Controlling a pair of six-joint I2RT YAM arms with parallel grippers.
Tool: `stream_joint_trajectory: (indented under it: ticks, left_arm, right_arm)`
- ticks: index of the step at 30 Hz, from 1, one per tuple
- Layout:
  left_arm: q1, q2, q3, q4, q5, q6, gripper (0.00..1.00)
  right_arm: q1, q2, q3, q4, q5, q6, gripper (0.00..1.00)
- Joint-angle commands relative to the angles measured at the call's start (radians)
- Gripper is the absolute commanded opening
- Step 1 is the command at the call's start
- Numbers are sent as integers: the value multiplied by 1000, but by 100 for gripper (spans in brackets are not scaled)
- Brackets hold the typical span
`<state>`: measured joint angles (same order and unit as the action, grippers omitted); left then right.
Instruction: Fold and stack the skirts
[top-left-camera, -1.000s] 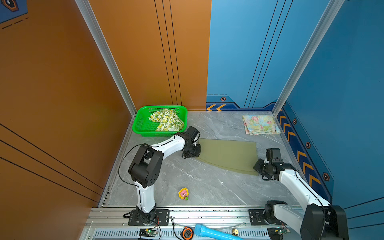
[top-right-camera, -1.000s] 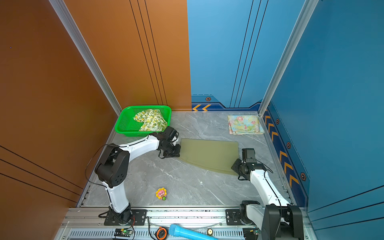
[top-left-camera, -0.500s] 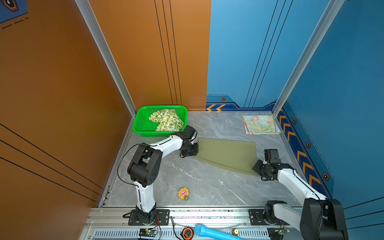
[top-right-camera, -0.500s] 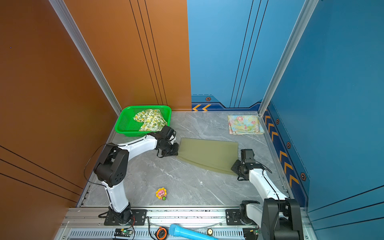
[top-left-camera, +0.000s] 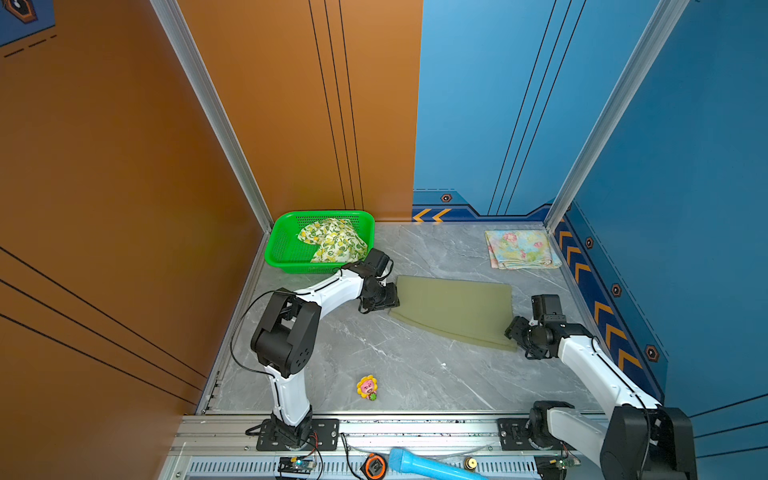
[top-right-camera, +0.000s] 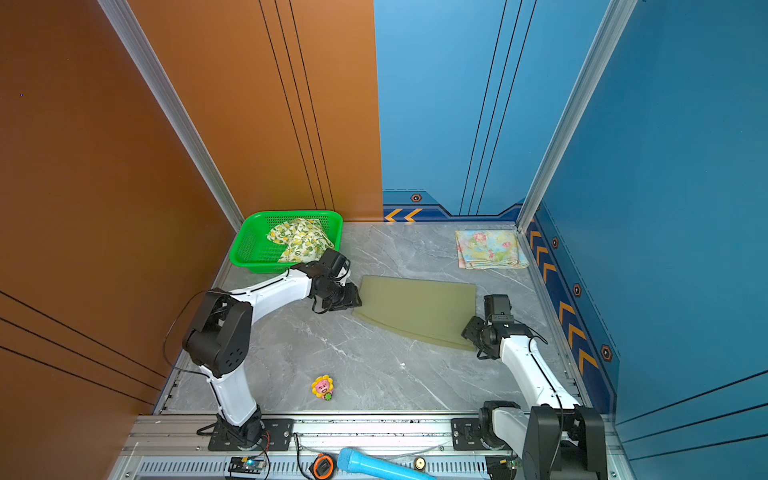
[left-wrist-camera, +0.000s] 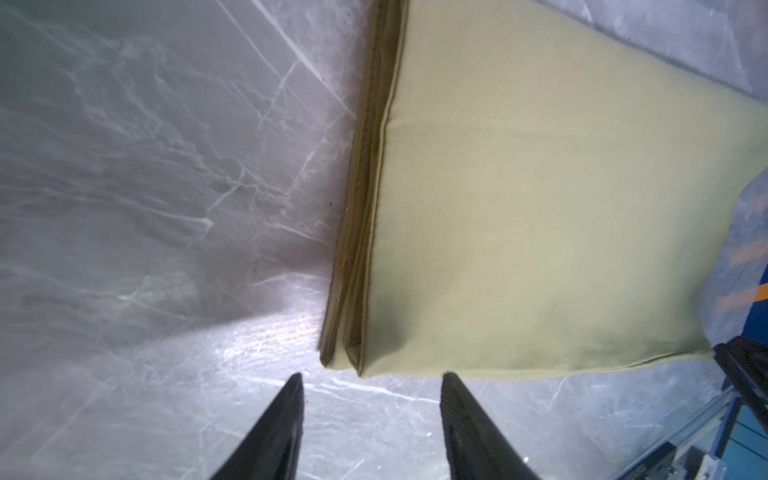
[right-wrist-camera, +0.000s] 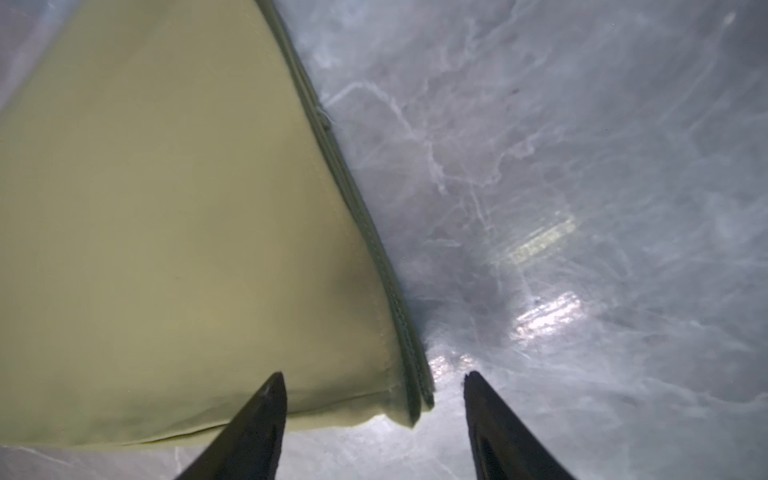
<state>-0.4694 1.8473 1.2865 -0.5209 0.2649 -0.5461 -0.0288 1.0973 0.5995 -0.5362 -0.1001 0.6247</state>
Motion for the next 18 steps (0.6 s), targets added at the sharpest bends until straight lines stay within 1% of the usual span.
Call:
stream_joint_trajectory:
  ticks: [1,6,8,12,18]
  left_arm:
    - [8,-1,64,-28,-17,15,58]
    - [10,83,146,-53,-13,26,60]
    - [9,118,178,-58,-10,34,61]
    - [13,203,265,-106,-35,58,61]
    - [18,264,306,-119,-65,67,61]
  right_arm:
    - [-8,1,74,-46,1,-17,71]
    - [-14,88,136,-14,-46,-46,74]
    - [-18,122,153,3,-47,-61,75]
    - [-34,213,198,9,-78,-90,74]
    - [-49,307,201,56,-86,-105,71]
